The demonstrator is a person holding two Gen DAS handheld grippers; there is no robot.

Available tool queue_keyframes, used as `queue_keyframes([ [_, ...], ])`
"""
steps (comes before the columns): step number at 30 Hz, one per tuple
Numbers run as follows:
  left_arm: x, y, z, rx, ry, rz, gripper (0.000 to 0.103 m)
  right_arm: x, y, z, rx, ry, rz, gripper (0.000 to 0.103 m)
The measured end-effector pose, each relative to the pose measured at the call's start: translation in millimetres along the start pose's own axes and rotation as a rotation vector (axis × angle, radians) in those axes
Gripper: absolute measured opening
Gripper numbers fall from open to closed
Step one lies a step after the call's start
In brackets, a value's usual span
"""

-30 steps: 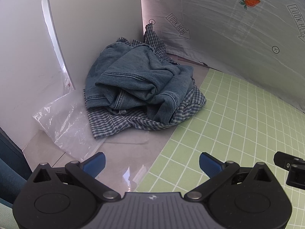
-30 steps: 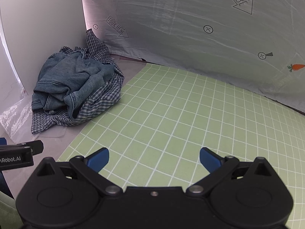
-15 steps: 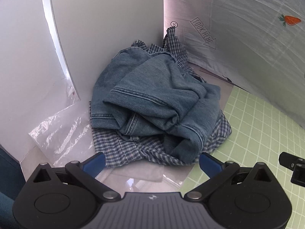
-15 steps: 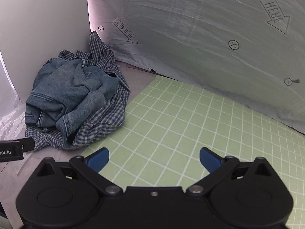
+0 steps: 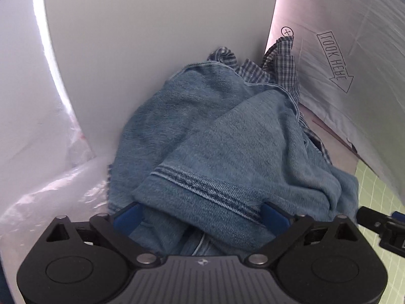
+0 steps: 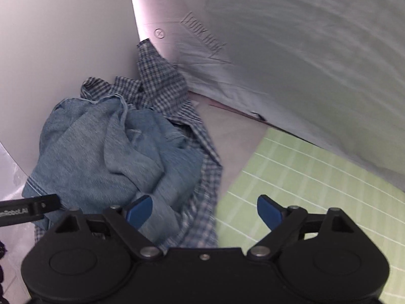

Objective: Fold clothes
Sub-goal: 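Reach both grippers into the heap and grasp the blue jeans, then lift the jeans with both grippers out of the heap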

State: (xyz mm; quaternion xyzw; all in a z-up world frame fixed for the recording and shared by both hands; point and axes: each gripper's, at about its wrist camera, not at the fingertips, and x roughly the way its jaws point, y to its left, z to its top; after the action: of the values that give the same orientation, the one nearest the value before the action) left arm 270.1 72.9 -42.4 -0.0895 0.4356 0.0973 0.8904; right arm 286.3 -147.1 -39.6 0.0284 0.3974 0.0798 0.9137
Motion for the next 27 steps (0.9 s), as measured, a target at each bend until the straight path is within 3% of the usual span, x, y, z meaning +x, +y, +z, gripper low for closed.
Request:
queue_keyframes([
  [5, 24, 4, 7, -0.059, 0.030, -0.046, 0.091, 37, 15, 8, -0.002, 0.018, 0.069, 0.088],
  [9, 25, -1, 6, -0.049, 0.019, -0.056, 0.084, 60, 22, 8, 0.012, 0.040, 0.094, 0.083],
  [10, 22, -2, 5, -0.043, 0.012, -0.062, 0.082, 62, 25, 7, 0.008, 0.043, 0.100, 0.076],
  [12, 17, -6, 4, -0.030, -0.001, -0.074, 0.066, 64, 31, 6, -0.022, 0.038, 0.107, 0.064],
  [14, 12, -9, 4, -0.017, -0.015, -0.086, 0.049, 62, 39, 4, -0.066, 0.028, 0.125, 0.037],
  [17, 5, -15, 2, 0.002, -0.035, -0.105, 0.028, 50, 58, -2, -0.212, -0.015, 0.091, 0.019],
  [22, -35, -17, 2, -0.011, -0.121, -0.166, 0.019, 15, 57, -5, -0.234, -0.106, 0.099, 0.014],
  [24, -56, -17, 2, -0.021, -0.164, -0.197, 0.009, -9, 51, -2, -0.210, -0.152, 0.110, 0.013],
  [27, -97, -19, -3, -0.022, -0.227, -0.238, 0.009, -54, 42, -4, -0.172, -0.239, 0.123, 0.013],
])
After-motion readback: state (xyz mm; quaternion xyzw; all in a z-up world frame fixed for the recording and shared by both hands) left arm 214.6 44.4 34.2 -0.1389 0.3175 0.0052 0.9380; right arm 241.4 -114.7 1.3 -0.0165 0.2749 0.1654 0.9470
